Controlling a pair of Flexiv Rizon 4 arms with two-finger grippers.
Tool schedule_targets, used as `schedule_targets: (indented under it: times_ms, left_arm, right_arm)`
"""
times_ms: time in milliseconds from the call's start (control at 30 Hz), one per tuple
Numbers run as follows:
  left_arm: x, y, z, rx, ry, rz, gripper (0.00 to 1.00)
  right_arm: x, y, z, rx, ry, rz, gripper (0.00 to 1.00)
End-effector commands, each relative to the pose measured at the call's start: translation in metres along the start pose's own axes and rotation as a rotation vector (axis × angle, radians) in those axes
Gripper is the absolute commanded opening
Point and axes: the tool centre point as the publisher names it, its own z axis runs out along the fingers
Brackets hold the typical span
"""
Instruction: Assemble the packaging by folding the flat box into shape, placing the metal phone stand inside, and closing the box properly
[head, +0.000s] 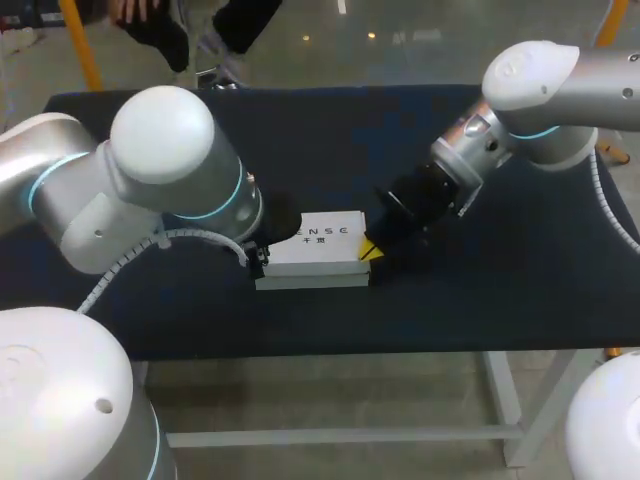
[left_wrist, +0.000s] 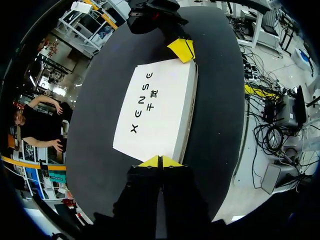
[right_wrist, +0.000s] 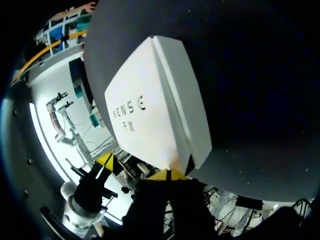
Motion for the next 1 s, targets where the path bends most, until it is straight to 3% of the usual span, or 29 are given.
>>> schedule_targets:
  times_ms: [33,600,1000]
  left_arm:
    - [-0.007,0.003,0.021,0.069,0.037,-0.001,0.00]
    - [0.006,-0.005,0.030,0.065,0.068,0.047,0.00]
    - [0.012,0.003,0.044,0.072,0.091,0.039,0.00]
  right_arm:
    - [-0.001,0.008,0.004,0.008,-0.003,0.002,0.00]
    - [-0.001,0.010,0.004,0.011,-0.010,0.006,0.00]
    - [-0.005,0.015,0.010,0.026,-0.012,0.026,0.00]
